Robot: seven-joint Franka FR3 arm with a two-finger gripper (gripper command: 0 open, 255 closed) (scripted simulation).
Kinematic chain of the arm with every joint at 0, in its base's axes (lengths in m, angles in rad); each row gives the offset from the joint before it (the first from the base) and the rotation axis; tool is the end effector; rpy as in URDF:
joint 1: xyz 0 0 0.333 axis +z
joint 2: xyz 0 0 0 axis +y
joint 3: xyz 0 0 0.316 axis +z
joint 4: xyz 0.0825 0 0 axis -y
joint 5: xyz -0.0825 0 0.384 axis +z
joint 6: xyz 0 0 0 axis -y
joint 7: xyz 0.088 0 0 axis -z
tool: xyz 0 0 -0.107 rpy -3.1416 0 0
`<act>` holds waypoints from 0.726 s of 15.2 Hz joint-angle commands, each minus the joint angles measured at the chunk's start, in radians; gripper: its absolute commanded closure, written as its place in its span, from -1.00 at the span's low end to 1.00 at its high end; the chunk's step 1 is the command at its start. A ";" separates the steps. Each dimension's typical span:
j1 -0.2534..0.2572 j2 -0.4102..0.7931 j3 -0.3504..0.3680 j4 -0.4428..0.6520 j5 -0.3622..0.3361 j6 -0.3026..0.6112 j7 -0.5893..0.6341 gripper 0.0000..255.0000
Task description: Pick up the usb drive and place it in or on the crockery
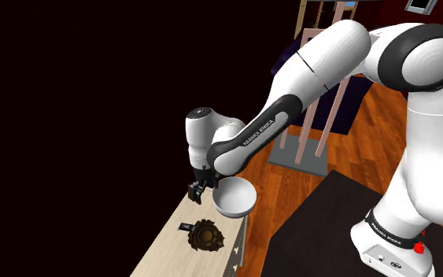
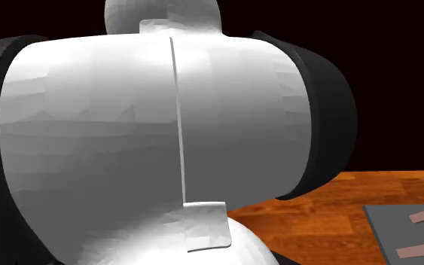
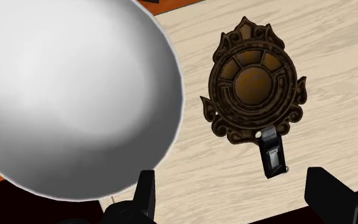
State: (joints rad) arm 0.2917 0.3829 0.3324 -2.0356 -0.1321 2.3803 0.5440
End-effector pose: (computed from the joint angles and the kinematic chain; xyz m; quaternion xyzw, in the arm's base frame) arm 0.4872 0.3432 0.2635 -0.9968 -0.0774 0.0142 0.0098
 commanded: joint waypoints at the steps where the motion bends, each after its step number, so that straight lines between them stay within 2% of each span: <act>1: 0.037 0.087 -0.013 0.074 -0.043 0.009 0.033 -1.00; 6: 0.124 0.278 -0.048 0.267 -0.113 0.000 0.079 -1.00; 11: 0.208 0.479 -0.078 0.505 -0.156 -0.039 0.097 -1.00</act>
State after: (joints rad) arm 0.4834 0.8212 0.2602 -1.5773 -0.2797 2.3469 0.6388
